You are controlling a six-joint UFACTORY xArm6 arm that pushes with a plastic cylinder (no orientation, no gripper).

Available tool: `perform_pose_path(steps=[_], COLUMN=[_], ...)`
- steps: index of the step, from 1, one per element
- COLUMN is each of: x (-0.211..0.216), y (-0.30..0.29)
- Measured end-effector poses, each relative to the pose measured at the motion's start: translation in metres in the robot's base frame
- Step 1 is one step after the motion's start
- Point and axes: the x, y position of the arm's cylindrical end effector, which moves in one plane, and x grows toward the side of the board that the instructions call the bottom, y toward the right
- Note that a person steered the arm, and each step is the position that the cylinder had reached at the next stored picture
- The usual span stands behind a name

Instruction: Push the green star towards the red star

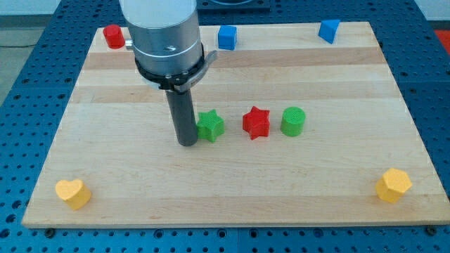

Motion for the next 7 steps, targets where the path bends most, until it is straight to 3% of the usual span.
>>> perform_pose_path(steps=[2, 5, 7], x=[-0.017, -0.017, -0.025], y=[-0.015, 0.027, 0.0])
